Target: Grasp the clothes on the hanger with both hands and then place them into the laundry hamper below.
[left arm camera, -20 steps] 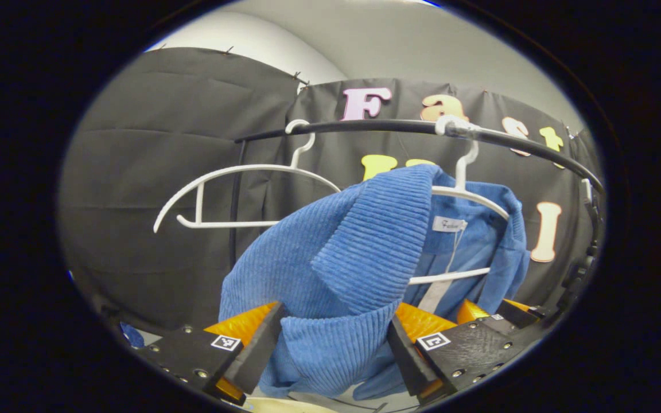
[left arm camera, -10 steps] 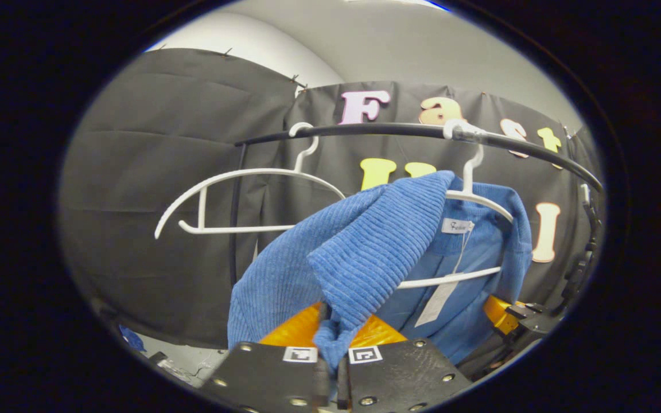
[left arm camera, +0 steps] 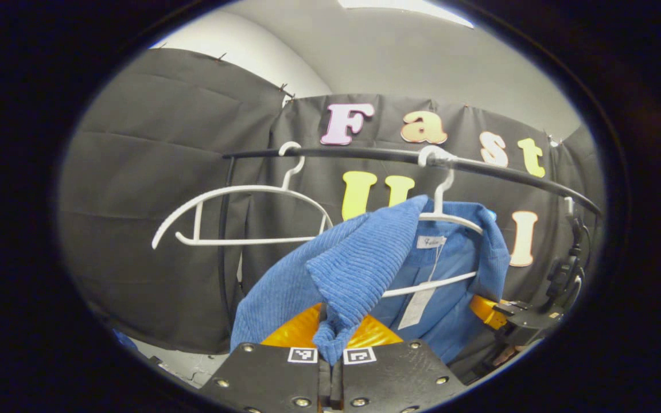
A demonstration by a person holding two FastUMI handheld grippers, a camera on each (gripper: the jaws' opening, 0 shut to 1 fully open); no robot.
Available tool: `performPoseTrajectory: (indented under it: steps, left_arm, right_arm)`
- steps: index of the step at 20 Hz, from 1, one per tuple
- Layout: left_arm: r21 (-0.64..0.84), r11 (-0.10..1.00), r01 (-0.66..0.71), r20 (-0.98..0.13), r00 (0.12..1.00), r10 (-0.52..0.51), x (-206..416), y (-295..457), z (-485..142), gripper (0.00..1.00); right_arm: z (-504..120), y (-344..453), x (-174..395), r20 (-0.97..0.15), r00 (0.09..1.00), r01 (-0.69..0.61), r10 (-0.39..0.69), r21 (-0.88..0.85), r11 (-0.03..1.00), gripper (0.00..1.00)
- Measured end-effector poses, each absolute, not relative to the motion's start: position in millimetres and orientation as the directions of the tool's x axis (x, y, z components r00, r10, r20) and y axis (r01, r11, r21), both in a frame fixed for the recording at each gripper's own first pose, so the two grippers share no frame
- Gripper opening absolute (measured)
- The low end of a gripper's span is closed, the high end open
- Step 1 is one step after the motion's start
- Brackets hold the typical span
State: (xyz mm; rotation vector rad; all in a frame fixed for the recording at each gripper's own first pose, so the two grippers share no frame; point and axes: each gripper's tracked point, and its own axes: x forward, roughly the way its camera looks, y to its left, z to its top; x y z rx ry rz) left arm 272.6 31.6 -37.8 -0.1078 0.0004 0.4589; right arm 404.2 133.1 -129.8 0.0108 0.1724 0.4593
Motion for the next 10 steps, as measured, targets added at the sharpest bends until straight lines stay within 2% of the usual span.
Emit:
performPoseTrajectory:
  steps: [10]
  left_arm:
    - [-0.066,0.873,-0.483,0.042,0.873,0.486,242.8,69.3,3.8,0.01]
  right_arm:
    - [-98.8,100.9,430.3,-0.062,0.941,-0.33,0.333,0.058,0.942,0.0]
